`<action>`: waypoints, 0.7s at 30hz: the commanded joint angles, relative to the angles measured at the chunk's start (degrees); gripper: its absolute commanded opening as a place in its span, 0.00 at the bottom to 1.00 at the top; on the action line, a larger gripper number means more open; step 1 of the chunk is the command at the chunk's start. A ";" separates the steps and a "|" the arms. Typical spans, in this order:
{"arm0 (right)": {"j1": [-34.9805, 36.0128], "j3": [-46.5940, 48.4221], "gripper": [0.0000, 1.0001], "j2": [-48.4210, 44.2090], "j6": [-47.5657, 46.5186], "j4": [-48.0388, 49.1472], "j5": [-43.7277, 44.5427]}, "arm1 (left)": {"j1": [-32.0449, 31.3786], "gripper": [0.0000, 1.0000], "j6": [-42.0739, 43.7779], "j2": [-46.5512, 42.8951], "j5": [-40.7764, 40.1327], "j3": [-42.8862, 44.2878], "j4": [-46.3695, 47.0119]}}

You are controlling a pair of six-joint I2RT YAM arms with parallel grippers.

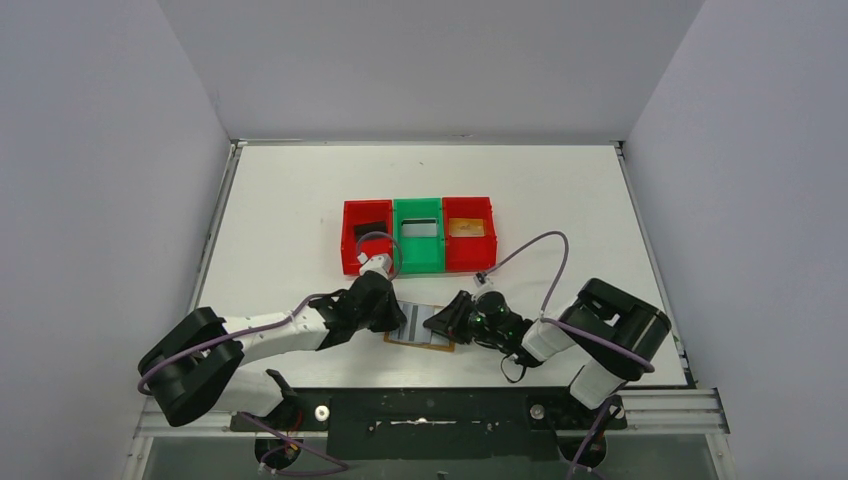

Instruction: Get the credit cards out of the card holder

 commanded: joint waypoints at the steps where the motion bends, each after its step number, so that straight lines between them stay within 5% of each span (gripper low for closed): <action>1: 0.69 0.03 0.20 1.60 1.06 4.04 3.24 | -0.23 0.00 0.73 0.84 0.14 -2.43 -6.89; 10: 0.43 -3.19 0.02 -2.05 1.05 1.49 5.19 | -0.29 0.00 0.67 0.51 -0.28 -2.37 -7.56; 21: -2.02 -2.60 0.00 -10.79 -1.90 -13.17 5.41 | -0.30 0.00 0.42 -0.60 -1.36 -2.11 -9.44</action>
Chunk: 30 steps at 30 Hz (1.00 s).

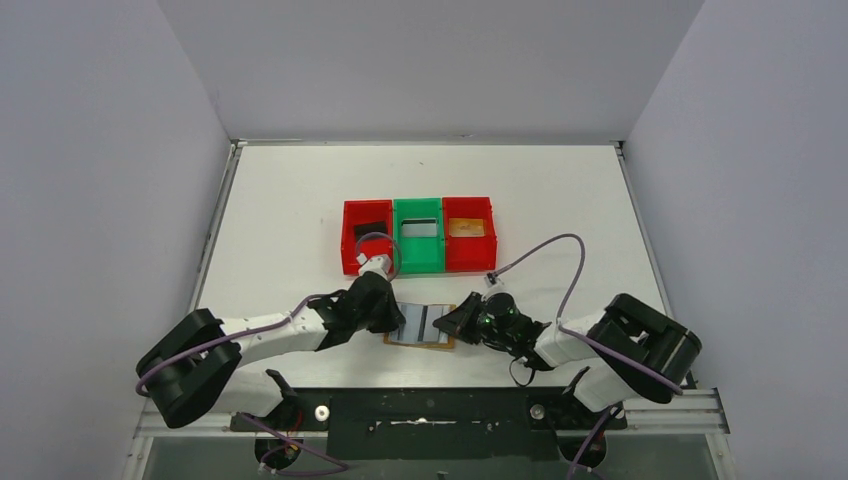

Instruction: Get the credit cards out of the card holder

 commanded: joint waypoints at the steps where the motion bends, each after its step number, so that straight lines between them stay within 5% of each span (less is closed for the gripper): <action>1: -1.67 -0.04 0.00 -4.15 -1.80 -9.30 2.55 | -0.28 0.00 0.48 -0.18 -1.56 -1.68 -9.45; 11: -2.20 3.78 0.00 -23.11 -12.39 -24.89 8.12 | -0.21 0.00 1.73 -6.61 -2.16 0.46 -12.52; 17: -2.13 6.03 0.00 -30.90 -21.97 -29.89 10.49 | -0.21 0.41 1.90 -13.76 -5.63 2.31 -15.04; 24: -0.61 8.47 0.00 -31.51 -29.87 -27.82 12.20 | 1.47 0.65 4.63 -21.51 -10.83 6.02 -22.77; 27: 3.47 13.68 0.00 -29.13 -38.51 -31.53 17.18 | 5.63 0.80 5.87 -23.45 -12.12 7.54 -27.83; 30: 7.82 20.16 0.00 -25.55 -49.43 -36.01 26.02 | 13.07 0.84 9.22 -24.74 -9.42 7.85 -30.24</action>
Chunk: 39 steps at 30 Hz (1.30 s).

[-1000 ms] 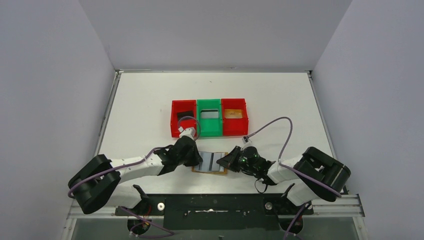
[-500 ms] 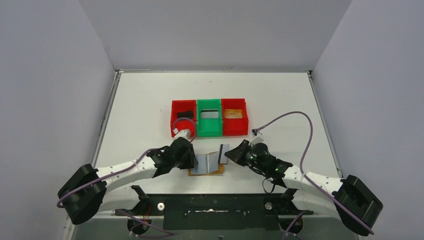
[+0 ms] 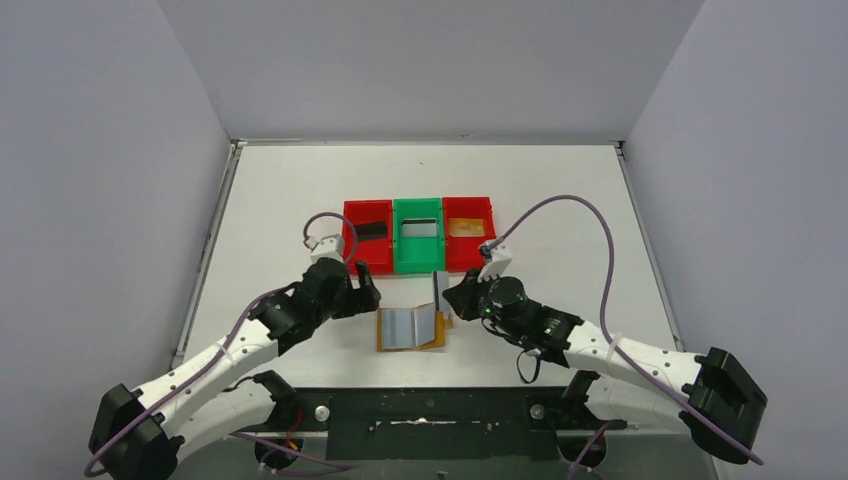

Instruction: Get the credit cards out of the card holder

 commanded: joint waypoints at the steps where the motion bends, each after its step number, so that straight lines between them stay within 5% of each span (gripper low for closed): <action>1: 5.10 10.66 0.00 4.22 -19.11 -2.37 12.80 | 9.65 0.85 4.82 -2.62 0.69 2.97 -5.89; 9: 5.82 23.23 0.00 15.27 -42.72 -3.66 19.33 | 23.40 0.87 11.09 -3.97 1.85 10.11 -10.17; 16: 3.70 28.21 0.00 23.66 -56.53 1.65 17.29 | 24.11 0.88 13.73 -14.42 -5.09 6.83 -5.93; 32: -4.77 43.97 0.00 37.64 -67.19 -8.86 -0.59 | 24.53 0.91 14.70 -19.15 -5.51 3.05 -1.09; 39: -6.35 45.73 0.00 41.85 -66.51 -10.10 -0.26 | 24.68 0.91 14.80 -19.16 -5.31 2.87 -1.17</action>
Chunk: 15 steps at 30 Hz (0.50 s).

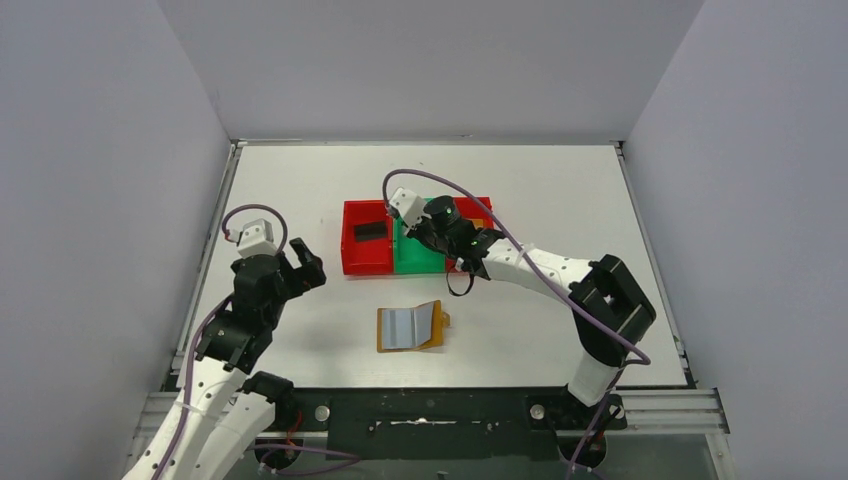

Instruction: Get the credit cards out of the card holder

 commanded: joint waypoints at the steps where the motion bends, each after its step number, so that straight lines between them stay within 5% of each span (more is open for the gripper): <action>1: -0.58 2.24 0.00 0.76 -0.92 -1.08 -1.47 | 0.41 0.91 1.00 -0.40 -0.19 0.12 3.53; 15: -0.63 2.10 0.00 1.16 -2.61 -6.57 2.32 | 0.83 0.91 1.36 0.78 1.24 0.12 3.55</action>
